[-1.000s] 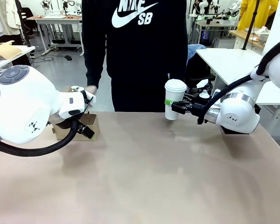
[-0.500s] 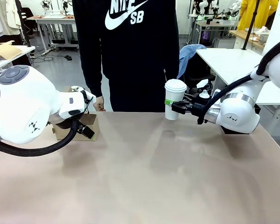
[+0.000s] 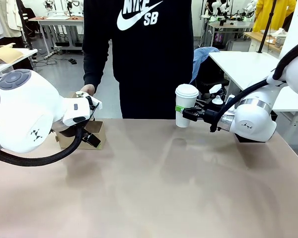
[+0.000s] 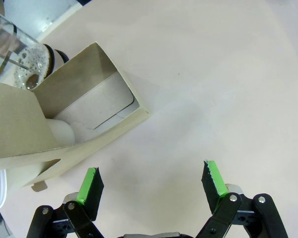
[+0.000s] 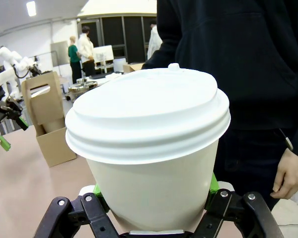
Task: Pour a drink into a cup and package it in a carrier.
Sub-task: When a person places the Paper Cup Lid on the 600 ml Paper Cup , lift the 600 ml Paper Cup.
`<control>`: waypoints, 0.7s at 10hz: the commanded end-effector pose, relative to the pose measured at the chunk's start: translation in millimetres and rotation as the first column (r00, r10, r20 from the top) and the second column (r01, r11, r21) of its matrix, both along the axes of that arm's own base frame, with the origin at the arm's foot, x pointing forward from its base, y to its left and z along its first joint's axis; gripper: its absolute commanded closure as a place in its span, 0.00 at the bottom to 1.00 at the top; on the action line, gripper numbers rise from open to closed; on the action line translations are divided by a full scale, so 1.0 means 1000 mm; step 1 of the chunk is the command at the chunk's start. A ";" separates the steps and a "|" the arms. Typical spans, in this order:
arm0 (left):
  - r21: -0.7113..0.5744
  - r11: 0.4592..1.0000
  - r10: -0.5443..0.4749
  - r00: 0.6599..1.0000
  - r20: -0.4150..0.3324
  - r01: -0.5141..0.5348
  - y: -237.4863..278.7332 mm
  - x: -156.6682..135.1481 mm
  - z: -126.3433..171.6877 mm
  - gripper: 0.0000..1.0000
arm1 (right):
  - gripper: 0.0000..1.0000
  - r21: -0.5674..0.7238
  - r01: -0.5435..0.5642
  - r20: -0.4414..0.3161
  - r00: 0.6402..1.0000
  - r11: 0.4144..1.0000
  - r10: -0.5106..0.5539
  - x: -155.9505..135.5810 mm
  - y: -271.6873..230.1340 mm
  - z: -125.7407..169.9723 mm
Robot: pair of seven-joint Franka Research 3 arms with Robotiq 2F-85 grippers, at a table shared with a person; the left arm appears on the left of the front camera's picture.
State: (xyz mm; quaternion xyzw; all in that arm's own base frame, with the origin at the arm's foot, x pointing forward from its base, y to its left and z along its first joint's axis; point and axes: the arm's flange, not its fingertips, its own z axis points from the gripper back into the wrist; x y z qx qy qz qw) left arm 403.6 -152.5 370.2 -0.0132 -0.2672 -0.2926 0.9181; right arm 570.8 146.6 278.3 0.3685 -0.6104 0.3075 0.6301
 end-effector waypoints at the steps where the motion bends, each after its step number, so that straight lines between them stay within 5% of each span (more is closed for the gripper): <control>1: -0.002 1.000 0.001 1.000 0.000 -0.001 0.001 0.000 0.000 0.00 | 0.19 0.006 -0.002 0.000 1.000 1.000 0.002 -0.001 0.001 0.006; 5: -0.002 1.000 0.001 1.000 0.000 -0.001 0.001 0.000 0.000 0.00 | 0.19 0.000 0.000 0.000 1.000 1.000 0.000 0.000 0.000 0.000; 7: -0.002 1.000 0.001 1.000 0.000 -0.001 0.001 0.000 0.000 0.00 | 0.19 -0.004 -0.028 0.035 0.999 1.000 0.028 -0.002 0.009 0.049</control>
